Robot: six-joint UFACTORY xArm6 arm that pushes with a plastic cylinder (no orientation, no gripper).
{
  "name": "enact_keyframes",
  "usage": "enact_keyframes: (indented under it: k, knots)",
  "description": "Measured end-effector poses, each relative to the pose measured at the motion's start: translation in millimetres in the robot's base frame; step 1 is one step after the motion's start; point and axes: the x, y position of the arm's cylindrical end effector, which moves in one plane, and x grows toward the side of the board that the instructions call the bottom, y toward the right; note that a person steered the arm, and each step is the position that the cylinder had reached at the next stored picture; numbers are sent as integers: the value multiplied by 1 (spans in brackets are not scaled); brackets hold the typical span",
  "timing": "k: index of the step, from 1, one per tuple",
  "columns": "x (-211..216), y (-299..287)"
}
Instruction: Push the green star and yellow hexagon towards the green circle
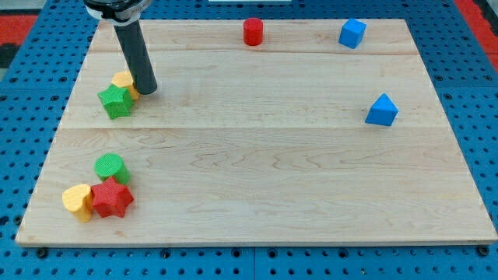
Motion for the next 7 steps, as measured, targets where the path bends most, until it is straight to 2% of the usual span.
enact_keyframes:
  k: [1,2,3,4,7]
  knots:
    - [-14,-16]
    - [-60,-5]
    - [-80,-24]
    - [-64,-57]
    - [0,-63]
